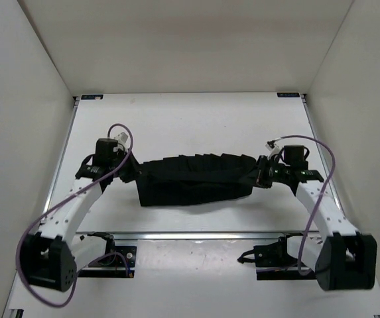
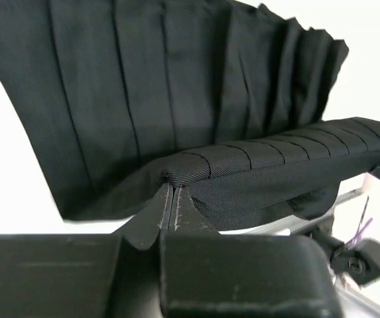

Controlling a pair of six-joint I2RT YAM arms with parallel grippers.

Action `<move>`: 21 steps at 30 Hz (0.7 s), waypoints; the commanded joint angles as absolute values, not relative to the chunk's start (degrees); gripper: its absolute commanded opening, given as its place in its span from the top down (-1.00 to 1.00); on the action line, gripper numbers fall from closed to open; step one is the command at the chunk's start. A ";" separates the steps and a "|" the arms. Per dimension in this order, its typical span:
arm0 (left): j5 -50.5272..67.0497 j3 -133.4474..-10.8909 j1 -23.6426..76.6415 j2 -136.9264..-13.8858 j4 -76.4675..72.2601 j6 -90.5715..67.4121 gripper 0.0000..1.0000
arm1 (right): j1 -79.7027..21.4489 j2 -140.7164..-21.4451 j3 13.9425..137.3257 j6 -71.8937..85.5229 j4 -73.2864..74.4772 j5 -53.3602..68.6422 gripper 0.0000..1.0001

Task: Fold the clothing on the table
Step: Fold the skirt

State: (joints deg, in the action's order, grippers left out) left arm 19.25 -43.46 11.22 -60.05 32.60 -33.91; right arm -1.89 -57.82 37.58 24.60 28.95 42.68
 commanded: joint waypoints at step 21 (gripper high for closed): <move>13.90 -43.97 6.58 -71.65 19.34 -32.95 -0.54 | 1.67 -72.45 45.90 28.74 15.91 22.32 -0.21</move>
